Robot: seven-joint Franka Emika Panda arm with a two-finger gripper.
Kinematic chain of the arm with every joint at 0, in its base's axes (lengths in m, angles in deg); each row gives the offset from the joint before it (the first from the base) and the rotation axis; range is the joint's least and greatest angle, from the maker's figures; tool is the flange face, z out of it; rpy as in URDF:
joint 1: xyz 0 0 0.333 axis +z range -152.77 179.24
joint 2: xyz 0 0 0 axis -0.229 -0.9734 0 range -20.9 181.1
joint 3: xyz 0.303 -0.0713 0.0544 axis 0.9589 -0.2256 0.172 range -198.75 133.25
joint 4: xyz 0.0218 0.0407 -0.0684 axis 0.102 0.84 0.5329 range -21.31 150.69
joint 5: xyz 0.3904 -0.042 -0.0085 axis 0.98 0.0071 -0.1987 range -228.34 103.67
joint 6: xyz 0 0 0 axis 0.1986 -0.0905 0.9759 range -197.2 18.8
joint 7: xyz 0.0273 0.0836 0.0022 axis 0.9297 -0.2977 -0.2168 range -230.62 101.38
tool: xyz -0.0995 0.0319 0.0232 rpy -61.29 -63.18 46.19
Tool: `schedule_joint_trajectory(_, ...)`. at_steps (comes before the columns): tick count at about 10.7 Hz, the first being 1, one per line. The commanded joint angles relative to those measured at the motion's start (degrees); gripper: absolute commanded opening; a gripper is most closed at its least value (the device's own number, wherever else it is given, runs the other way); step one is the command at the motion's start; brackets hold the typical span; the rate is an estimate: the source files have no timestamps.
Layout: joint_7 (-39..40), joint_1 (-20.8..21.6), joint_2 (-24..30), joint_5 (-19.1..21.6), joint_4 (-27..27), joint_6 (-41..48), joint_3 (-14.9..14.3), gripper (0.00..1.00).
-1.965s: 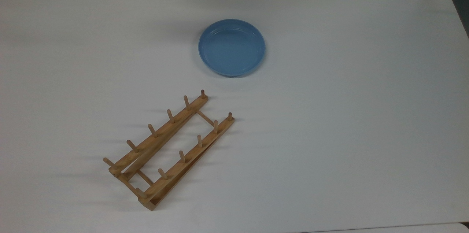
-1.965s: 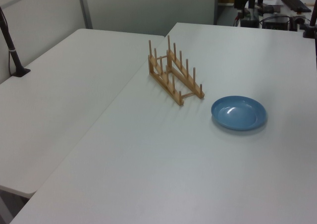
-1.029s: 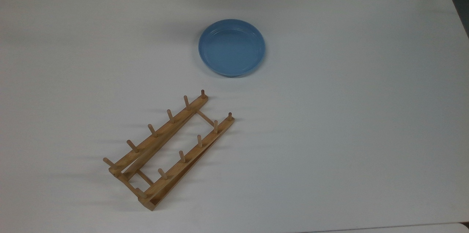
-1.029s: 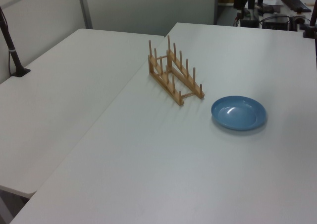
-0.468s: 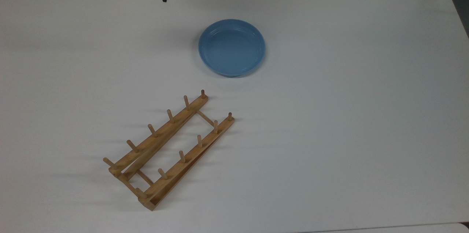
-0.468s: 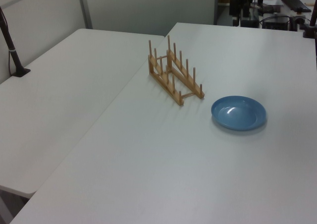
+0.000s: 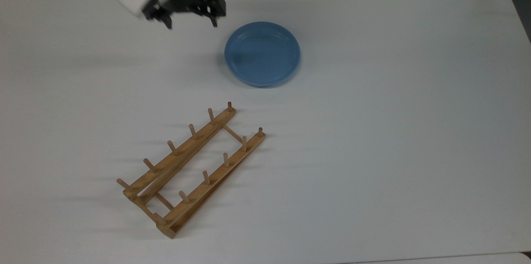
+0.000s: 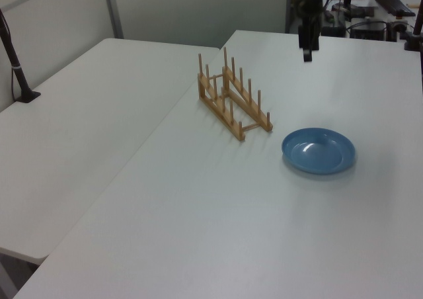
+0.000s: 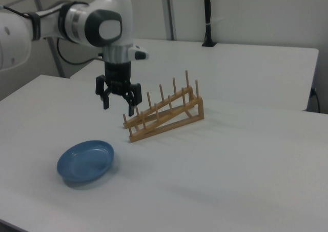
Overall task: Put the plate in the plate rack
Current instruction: 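Move the open gripper down to the rim of the blue plate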
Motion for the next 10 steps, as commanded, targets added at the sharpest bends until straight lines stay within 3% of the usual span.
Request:
schedule_joint_trajectory(1,8.8,1.4,-4.9,1.0,1.0,-1.0,-0.2,1.00)
schedule_joint_trajectory(2,10.4,2.2,-6.8,1.0,1.0,-1.0,-0.2,0.99)
schedule_joint_trajectory(5,14.2,4.9,-9.1,-0.4,2.9,-1.2,-0.3,0.83)
schedule_joint_trajectory(10,14.6,8.3,-12.7,-3.7,5.4,-5.5,-0.3,0.68)
